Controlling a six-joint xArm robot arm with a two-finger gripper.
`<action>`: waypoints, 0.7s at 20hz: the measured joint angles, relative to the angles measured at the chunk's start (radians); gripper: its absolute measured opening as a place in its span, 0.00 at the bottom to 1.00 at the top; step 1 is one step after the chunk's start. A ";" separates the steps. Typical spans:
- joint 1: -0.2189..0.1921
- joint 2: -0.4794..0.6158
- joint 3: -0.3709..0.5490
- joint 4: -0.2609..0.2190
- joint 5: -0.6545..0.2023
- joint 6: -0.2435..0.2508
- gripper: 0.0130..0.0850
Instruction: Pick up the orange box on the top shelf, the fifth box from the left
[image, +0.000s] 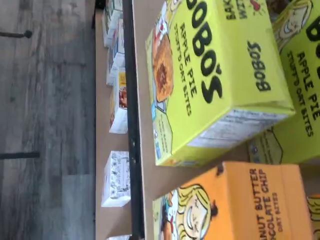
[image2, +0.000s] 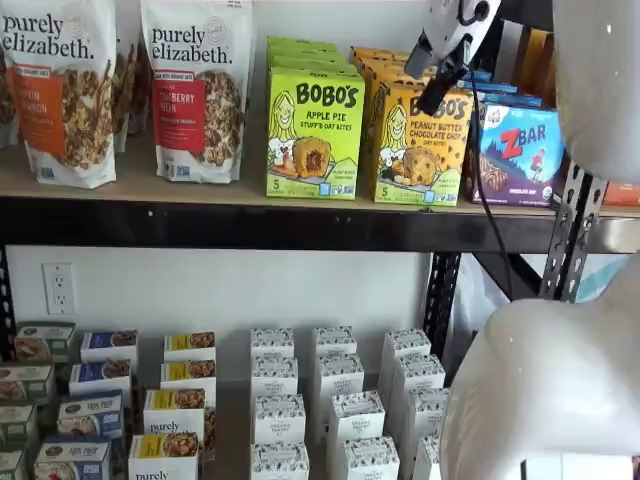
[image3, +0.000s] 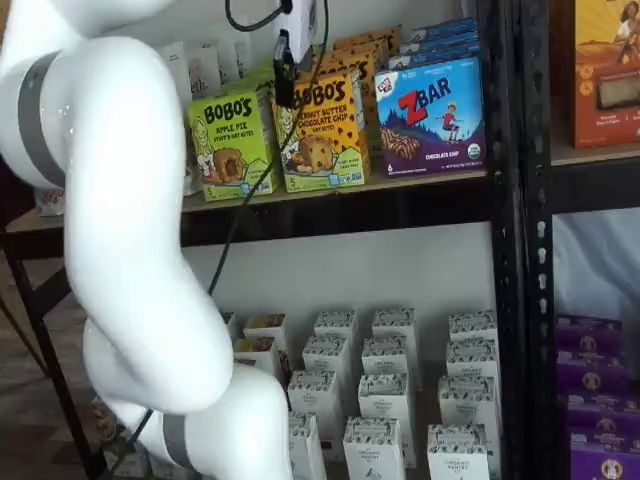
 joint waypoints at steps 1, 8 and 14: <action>0.000 0.002 0.003 0.000 -0.007 -0.002 1.00; 0.010 0.031 -0.009 -0.030 -0.001 -0.005 1.00; 0.019 0.048 -0.017 -0.045 0.006 -0.002 1.00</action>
